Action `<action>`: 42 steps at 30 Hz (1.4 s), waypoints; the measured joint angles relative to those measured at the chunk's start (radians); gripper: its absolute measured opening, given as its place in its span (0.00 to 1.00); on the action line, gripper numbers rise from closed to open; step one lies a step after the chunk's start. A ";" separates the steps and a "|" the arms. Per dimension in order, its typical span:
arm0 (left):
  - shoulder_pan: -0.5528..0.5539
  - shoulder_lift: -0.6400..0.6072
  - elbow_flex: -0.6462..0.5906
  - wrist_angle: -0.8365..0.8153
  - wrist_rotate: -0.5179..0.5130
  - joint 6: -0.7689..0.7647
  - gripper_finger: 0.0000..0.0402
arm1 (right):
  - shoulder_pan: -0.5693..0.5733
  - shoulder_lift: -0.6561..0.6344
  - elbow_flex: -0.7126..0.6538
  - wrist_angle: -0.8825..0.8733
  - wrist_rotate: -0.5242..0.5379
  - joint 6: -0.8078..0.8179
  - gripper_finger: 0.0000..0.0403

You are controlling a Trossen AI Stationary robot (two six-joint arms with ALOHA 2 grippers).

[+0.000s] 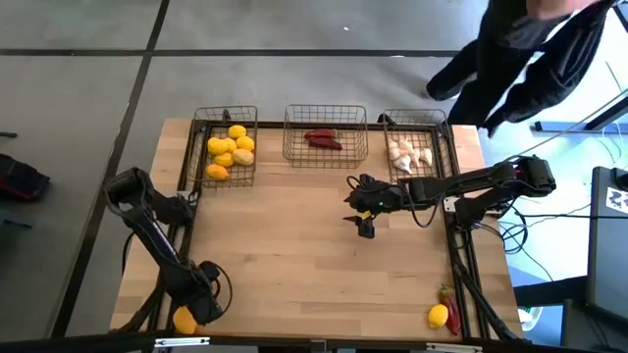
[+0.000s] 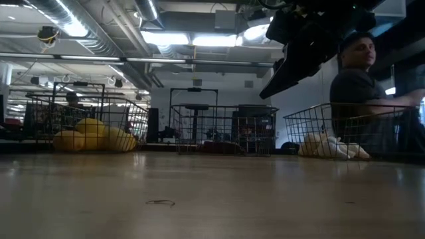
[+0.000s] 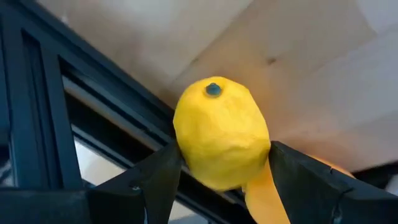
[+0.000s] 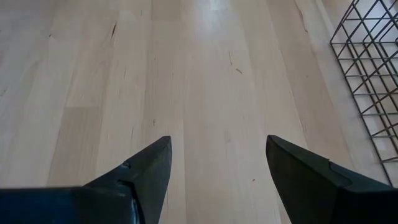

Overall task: Sort produce into baskets
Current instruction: Put the yellow lemon into the left gold wire basket

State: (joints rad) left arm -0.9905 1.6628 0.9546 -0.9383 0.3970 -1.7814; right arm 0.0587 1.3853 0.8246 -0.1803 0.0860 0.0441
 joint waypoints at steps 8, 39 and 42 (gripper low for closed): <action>0.009 0.017 0.000 -0.022 -0.014 0.084 0.59 | 0.000 0.000 0.000 -0.001 0.000 0.000 0.64; 0.125 -0.138 0.006 -0.011 -0.411 0.338 0.44 | 0.000 0.000 0.000 -0.009 0.000 0.002 0.64; 0.154 -0.179 0.006 -0.015 -0.468 0.365 0.44 | 0.000 0.000 0.000 -0.009 0.000 0.002 0.64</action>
State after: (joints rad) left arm -0.8366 1.4838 0.9611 -0.9534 -0.0710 -1.4165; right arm 0.0586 1.3853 0.8246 -0.1890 0.0860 0.0460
